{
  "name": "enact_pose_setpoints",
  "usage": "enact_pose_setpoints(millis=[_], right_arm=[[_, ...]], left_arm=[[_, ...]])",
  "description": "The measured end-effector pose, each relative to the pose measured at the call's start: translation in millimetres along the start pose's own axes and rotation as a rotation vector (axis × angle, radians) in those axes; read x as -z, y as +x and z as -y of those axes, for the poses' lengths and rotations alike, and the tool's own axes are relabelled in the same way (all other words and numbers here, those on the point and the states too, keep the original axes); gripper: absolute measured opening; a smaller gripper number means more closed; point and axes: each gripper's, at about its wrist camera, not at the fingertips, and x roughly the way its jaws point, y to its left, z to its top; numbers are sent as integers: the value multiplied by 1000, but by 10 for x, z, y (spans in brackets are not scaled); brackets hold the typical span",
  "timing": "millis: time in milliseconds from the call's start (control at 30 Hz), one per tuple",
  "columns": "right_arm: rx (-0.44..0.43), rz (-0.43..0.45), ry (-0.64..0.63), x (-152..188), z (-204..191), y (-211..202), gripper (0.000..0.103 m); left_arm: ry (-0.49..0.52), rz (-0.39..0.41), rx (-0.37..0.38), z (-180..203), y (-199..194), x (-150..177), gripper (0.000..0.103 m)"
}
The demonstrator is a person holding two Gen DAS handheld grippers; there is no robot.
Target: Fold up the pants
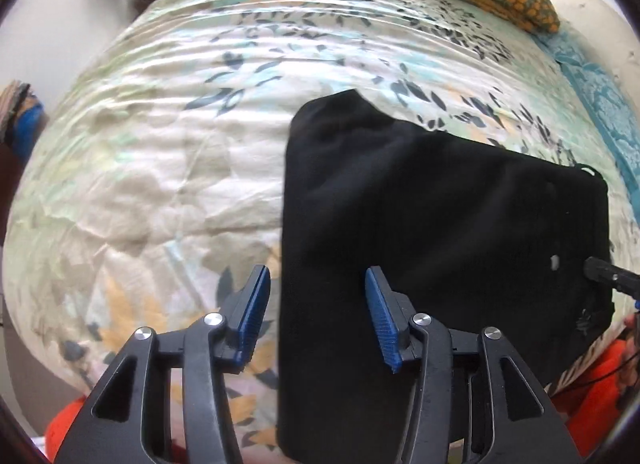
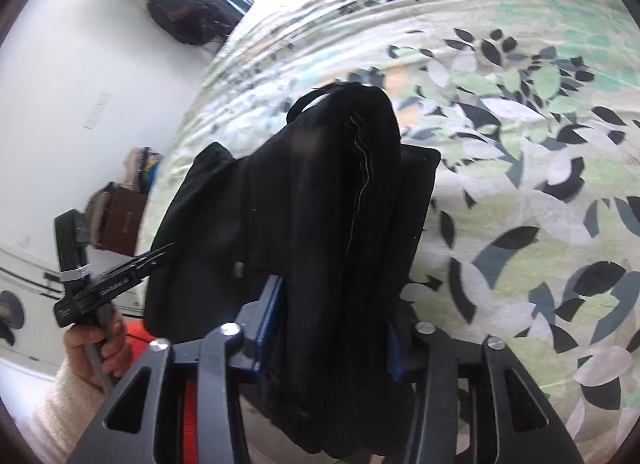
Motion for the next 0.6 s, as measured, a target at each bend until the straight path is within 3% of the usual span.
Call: enact_pose_setpoints(millis=[67, 167, 233, 300, 467, 600], right_arm=[[36, 36, 54, 55, 81, -78, 103], [75, 124, 6, 152, 35, -488, 103], [178, 165, -94, 242, -124, -785, 103], [276, 203, -186, 340, -335, -1090, 103], [385, 241, -288, 738, -914, -1736, 103], [387, 284, -280, 1185, -1226, -2050, 103]], left_arm=[[-10, 55, 31, -90, -224, 66, 70], [67, 204, -36, -23, -774, 157, 81], [114, 286, -50, 97, -1144, 193, 88], [137, 346, -57, 222, -1476, 266, 89], [135, 390, -53, 564, -2022, 565, 90], [158, 380, -133, 780, -2217, 891, 90]])
